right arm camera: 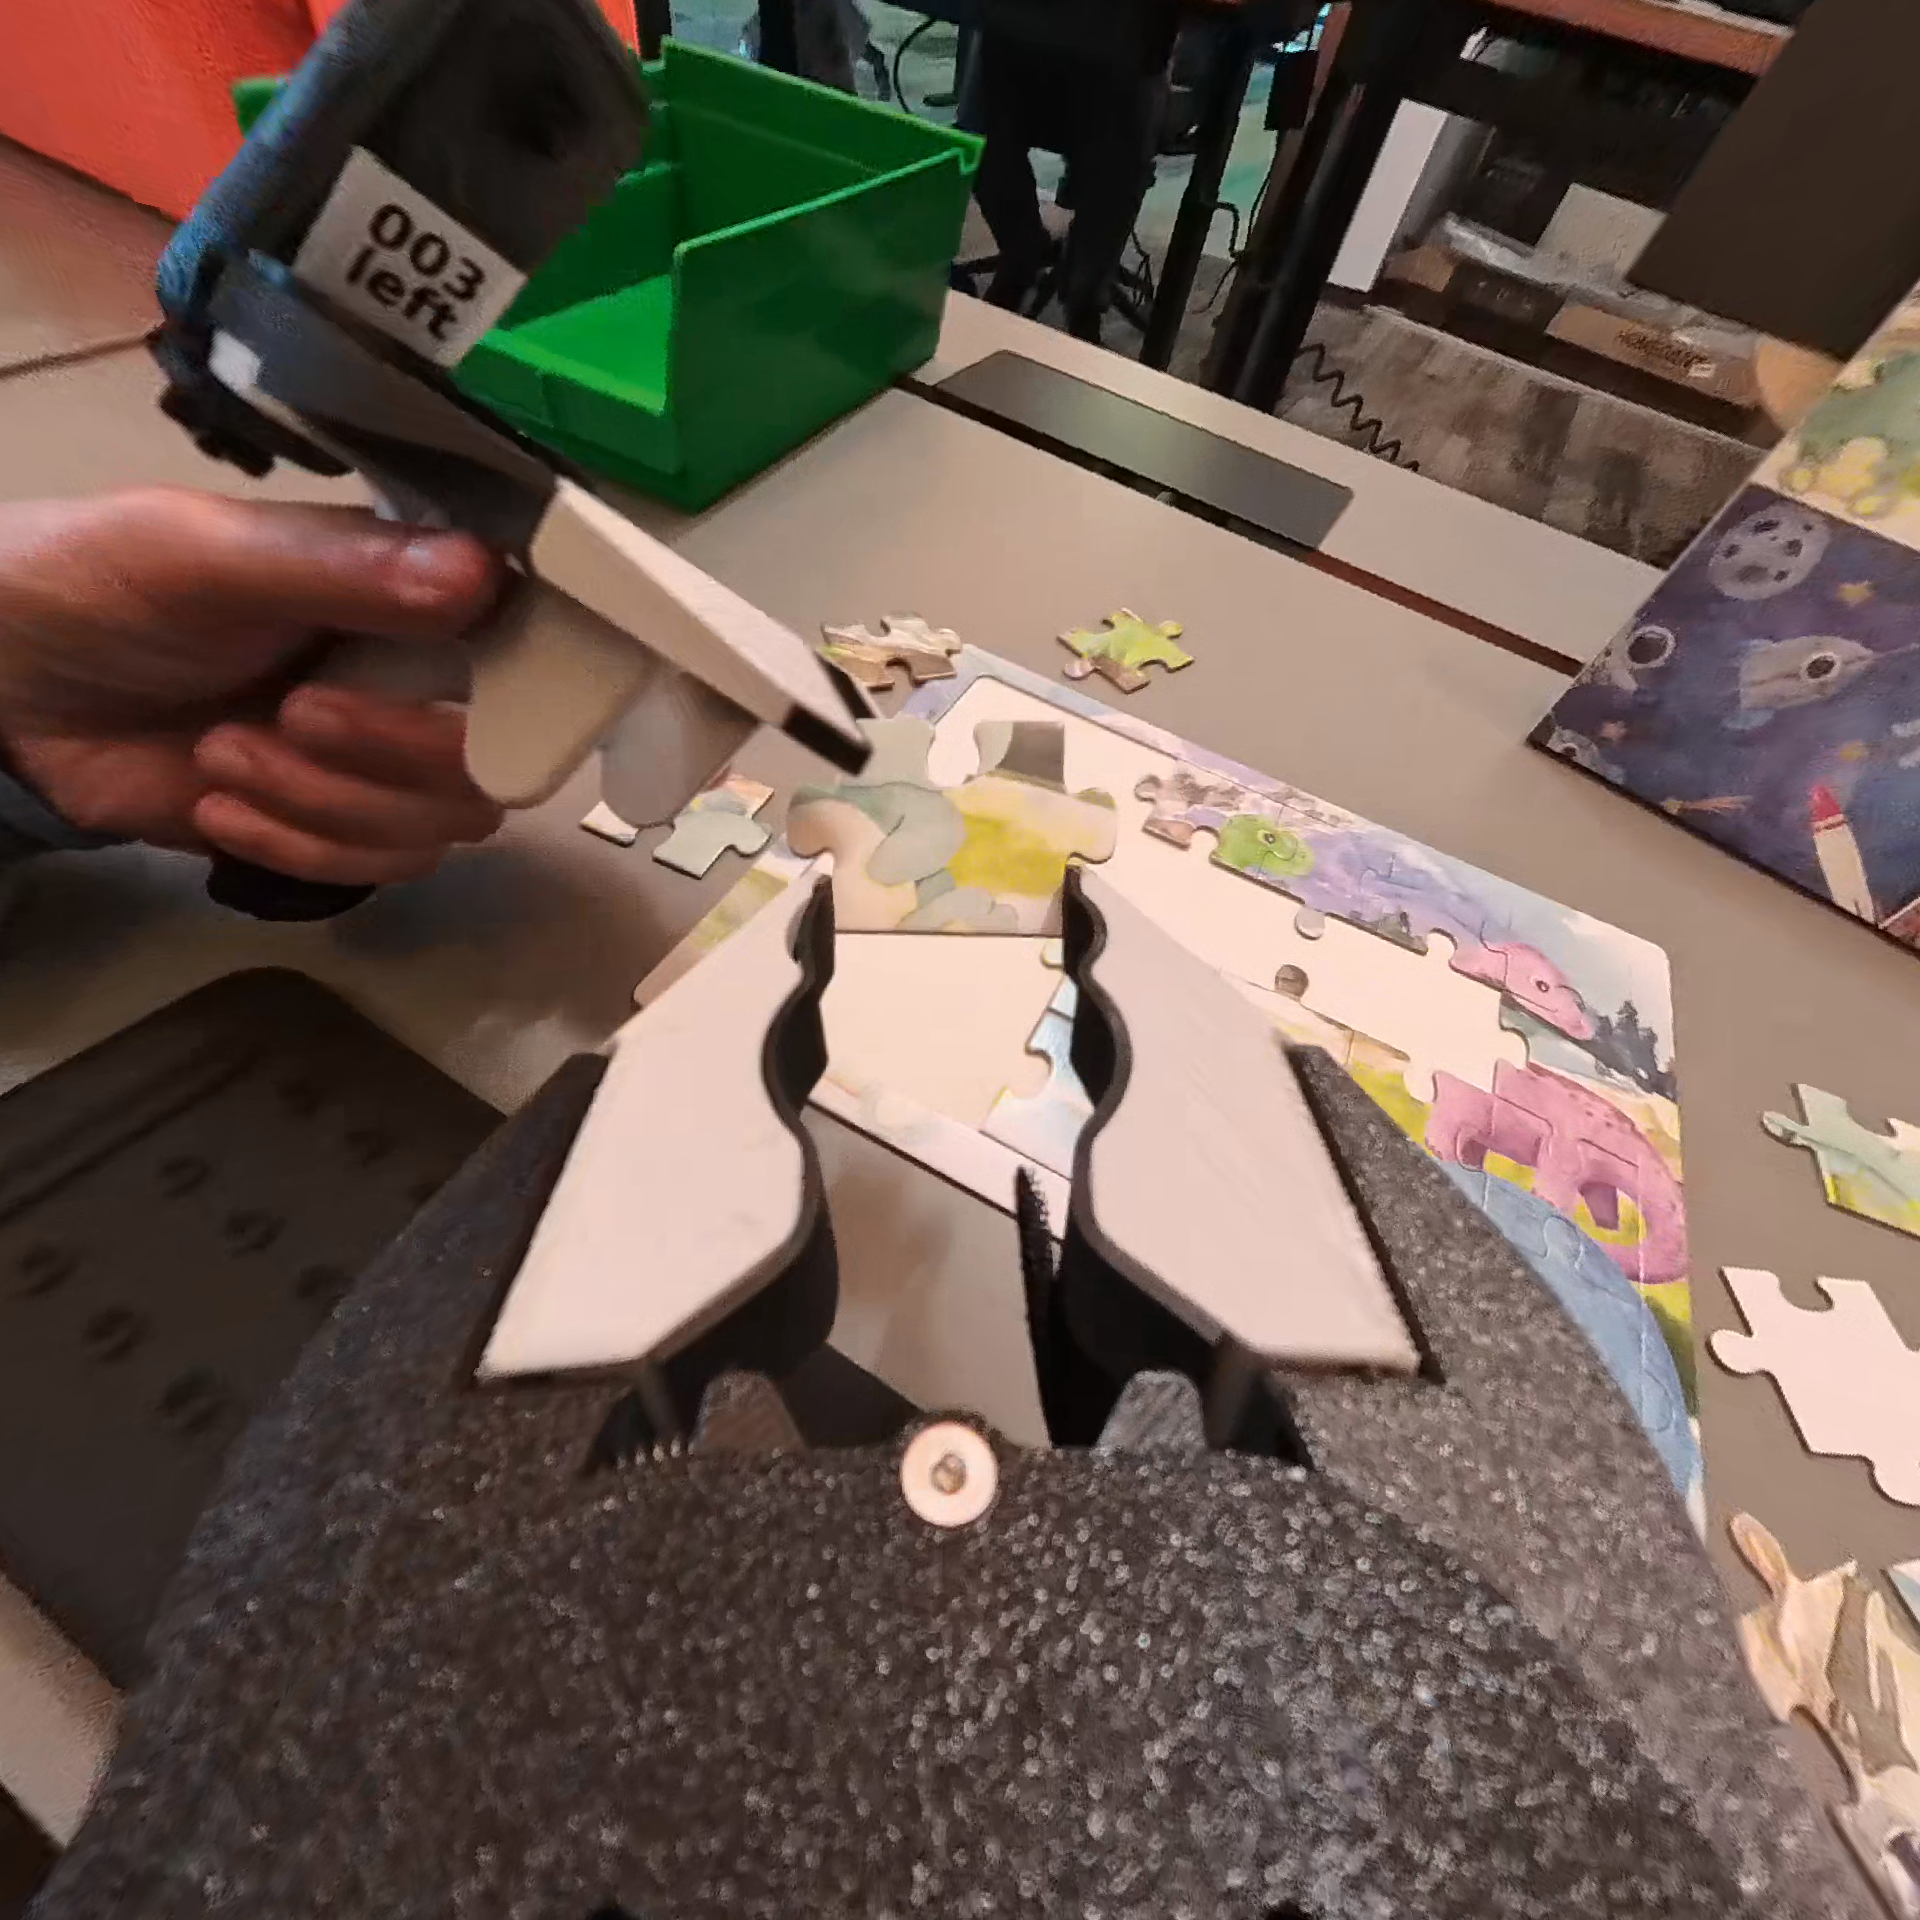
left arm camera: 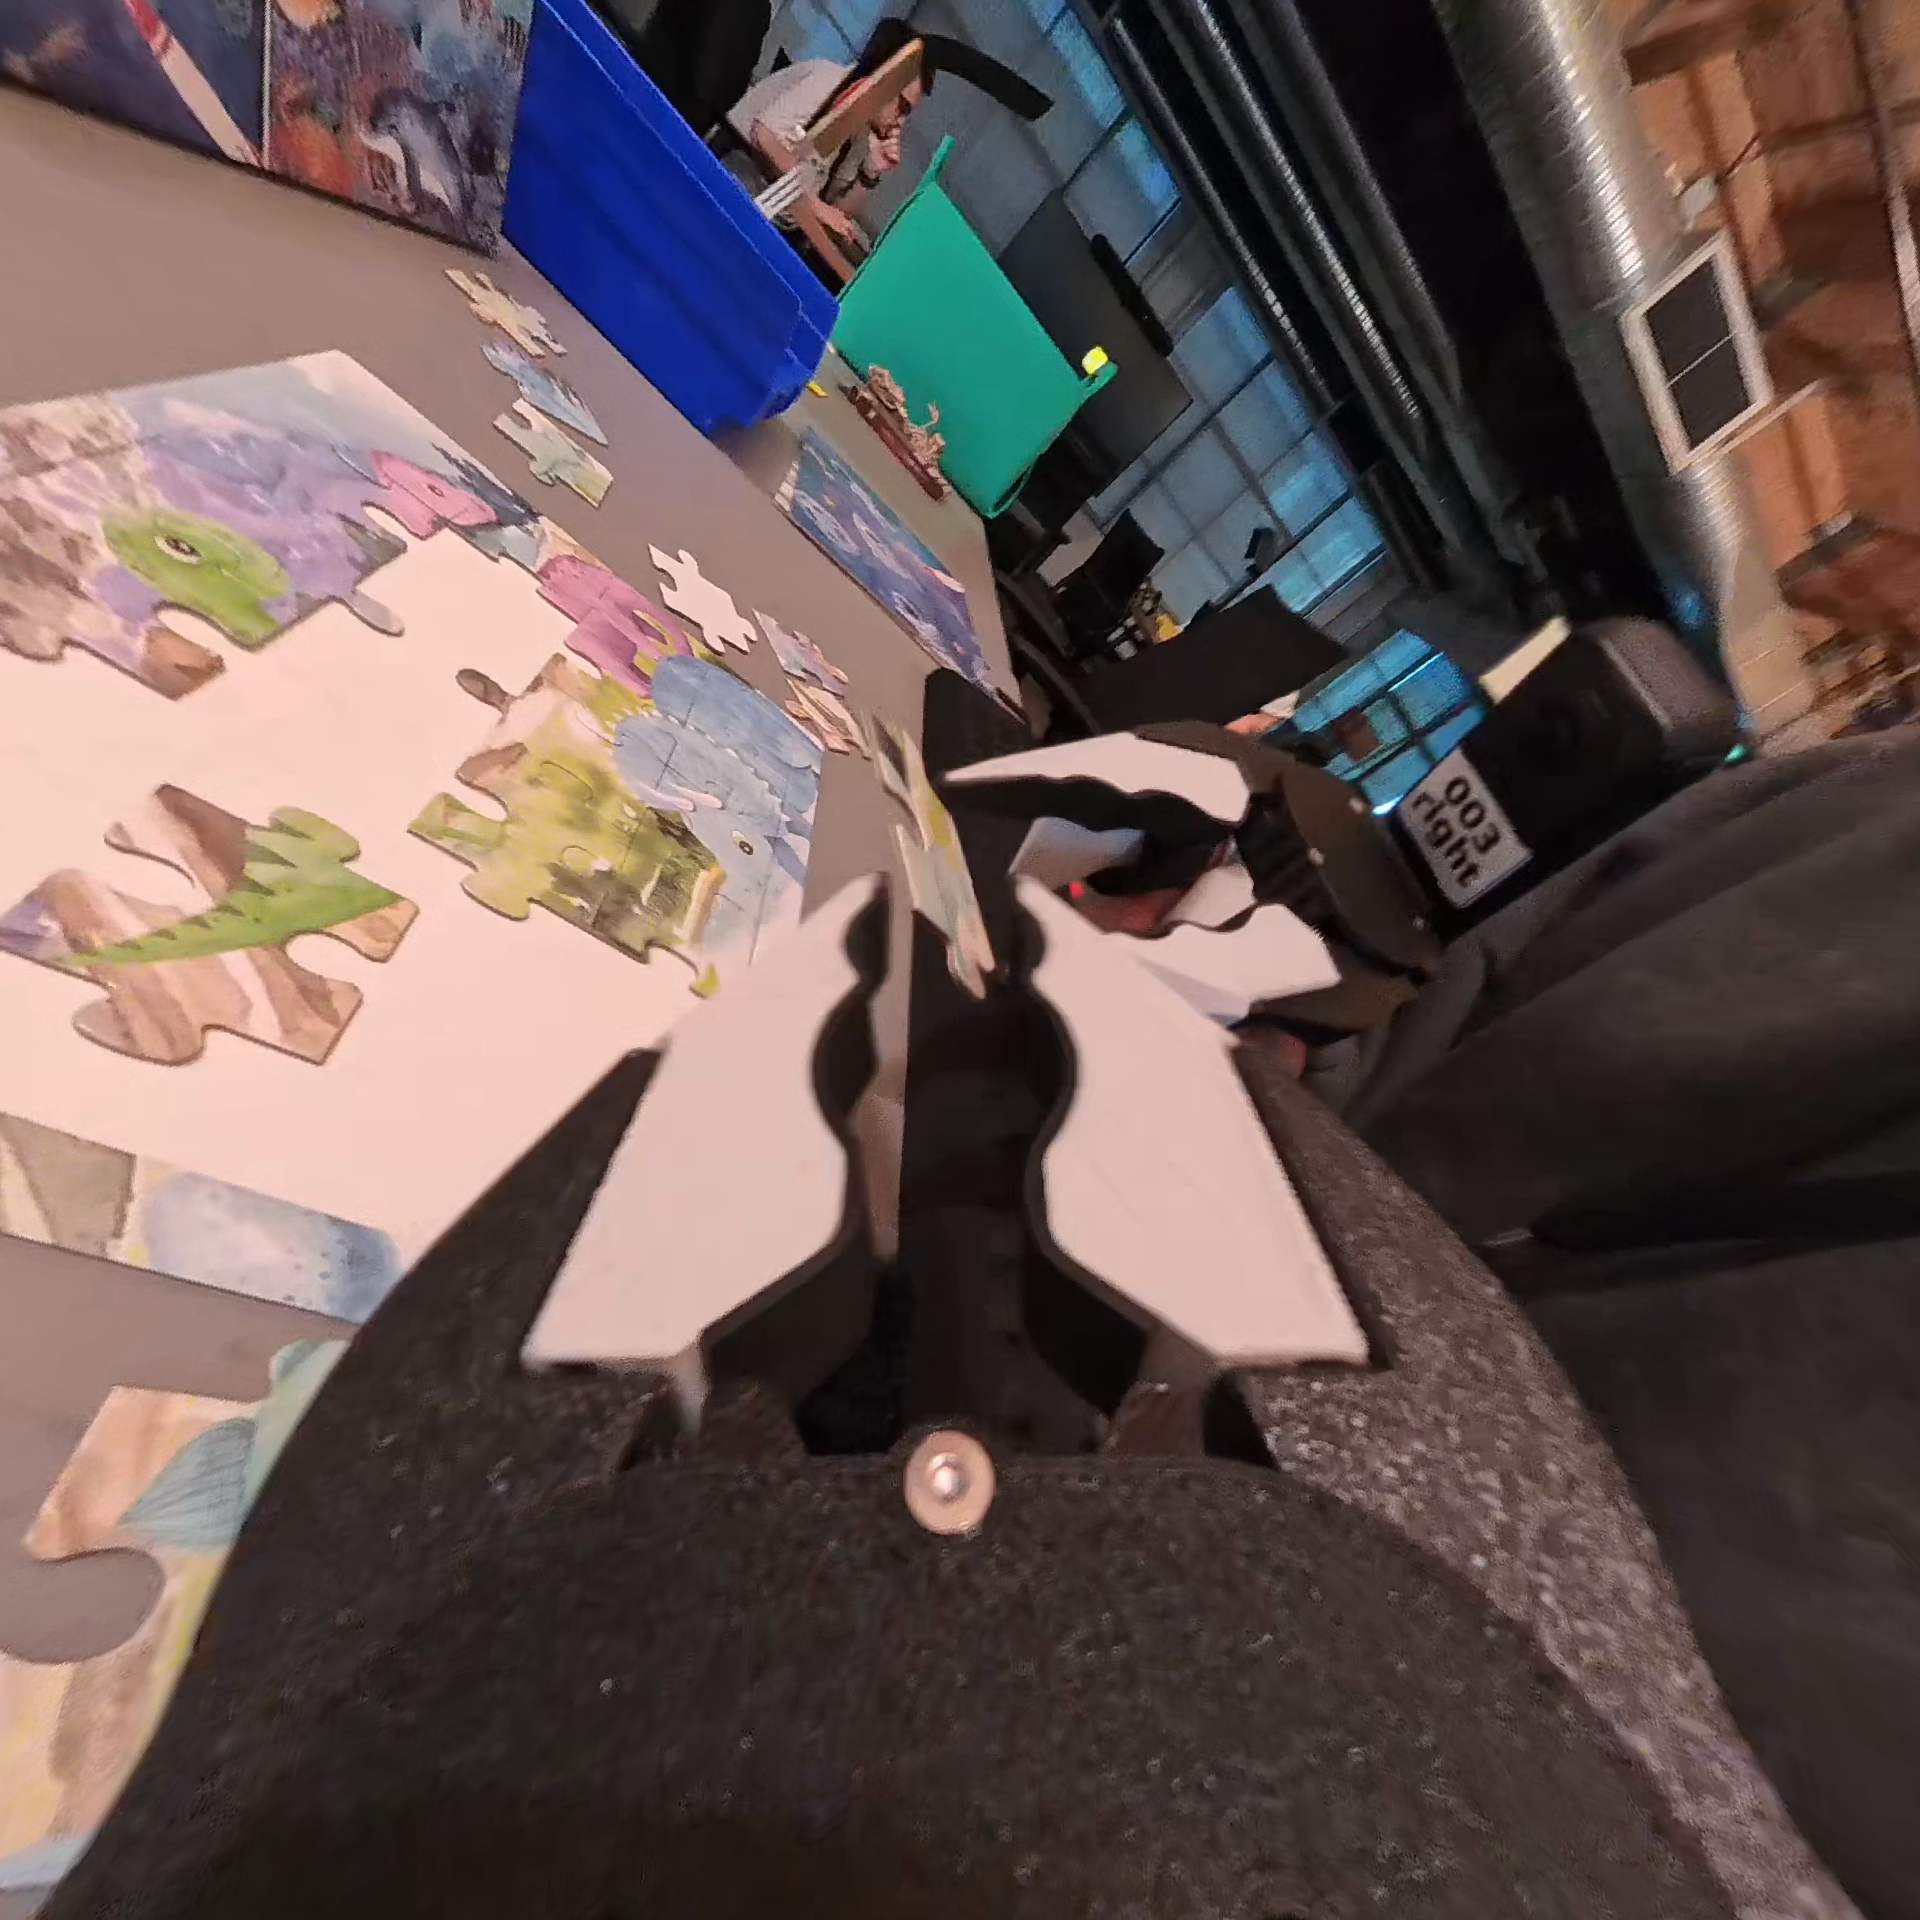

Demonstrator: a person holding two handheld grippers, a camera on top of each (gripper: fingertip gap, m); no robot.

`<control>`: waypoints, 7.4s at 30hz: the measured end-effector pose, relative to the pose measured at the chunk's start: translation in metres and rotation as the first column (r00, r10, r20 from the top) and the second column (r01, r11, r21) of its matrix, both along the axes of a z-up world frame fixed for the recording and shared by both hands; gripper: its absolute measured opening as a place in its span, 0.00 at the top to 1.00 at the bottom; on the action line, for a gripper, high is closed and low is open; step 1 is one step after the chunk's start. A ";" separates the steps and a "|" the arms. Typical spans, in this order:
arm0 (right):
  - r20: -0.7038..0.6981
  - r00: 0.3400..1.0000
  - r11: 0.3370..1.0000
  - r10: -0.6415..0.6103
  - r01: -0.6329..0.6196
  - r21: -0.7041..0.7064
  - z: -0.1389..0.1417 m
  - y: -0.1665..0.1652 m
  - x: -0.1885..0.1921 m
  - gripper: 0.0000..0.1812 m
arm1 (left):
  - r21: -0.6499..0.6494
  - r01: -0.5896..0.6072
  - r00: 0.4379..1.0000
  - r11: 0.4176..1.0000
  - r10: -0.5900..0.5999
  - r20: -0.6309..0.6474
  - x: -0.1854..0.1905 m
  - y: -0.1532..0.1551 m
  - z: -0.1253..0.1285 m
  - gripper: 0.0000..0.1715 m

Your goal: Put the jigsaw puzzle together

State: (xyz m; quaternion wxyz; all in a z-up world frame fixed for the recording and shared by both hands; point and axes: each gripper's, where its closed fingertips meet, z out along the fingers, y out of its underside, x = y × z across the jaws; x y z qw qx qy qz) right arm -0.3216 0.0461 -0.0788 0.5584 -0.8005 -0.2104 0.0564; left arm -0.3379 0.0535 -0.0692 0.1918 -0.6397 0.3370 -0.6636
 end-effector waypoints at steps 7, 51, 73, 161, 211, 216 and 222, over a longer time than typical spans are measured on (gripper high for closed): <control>-0.044 0.984 0.967 0.176 -0.181 -0.177 -0.021 -0.002 0.005 0.72 | -0.160 -0.017 0.978 0.987 -0.016 -0.206 -0.005 0.013 -0.046 1.00; -0.130 0.970 0.898 0.203 -0.238 -0.370 -0.060 0.044 0.084 1.00 | 0.056 0.100 0.742 0.993 -0.036 -0.669 0.012 0.020 -0.089 0.83; -0.065 0.976 0.858 -0.207 0.149 -0.491 -0.090 0.057 0.217 1.00 | 0.360 0.159 0.713 0.919 0.145 -0.686 0.017 0.003 -0.096 0.90; -0.164 0.897 0.840 0.411 -0.443 -0.315 -0.057 0.031 0.048 0.95 | 0.632 -0.169 0.565 0.756 0.600 -0.566 -0.090 0.046 -0.101 0.66; 0.088 0.995 0.884 0.038 0.007 -0.468 -0.047 0.010 0.288 0.84 | 0.651 0.186 0.788 0.736 0.283 -0.546 -0.131 0.053 -0.100 0.88; -0.016 0.991 0.802 0.133 -0.117 -0.586 -0.073 -0.042 0.298 0.66 | 0.631 0.069 0.788 0.773 0.345 -0.509 -0.120 0.053 -0.090 0.85; 0.030 0.998 0.852 0.053 -0.030 -0.522 -0.091 -0.023 0.305 0.74 | 0.716 -0.062 0.765 0.696 0.494 -0.414 -0.102 0.038 -0.062 0.85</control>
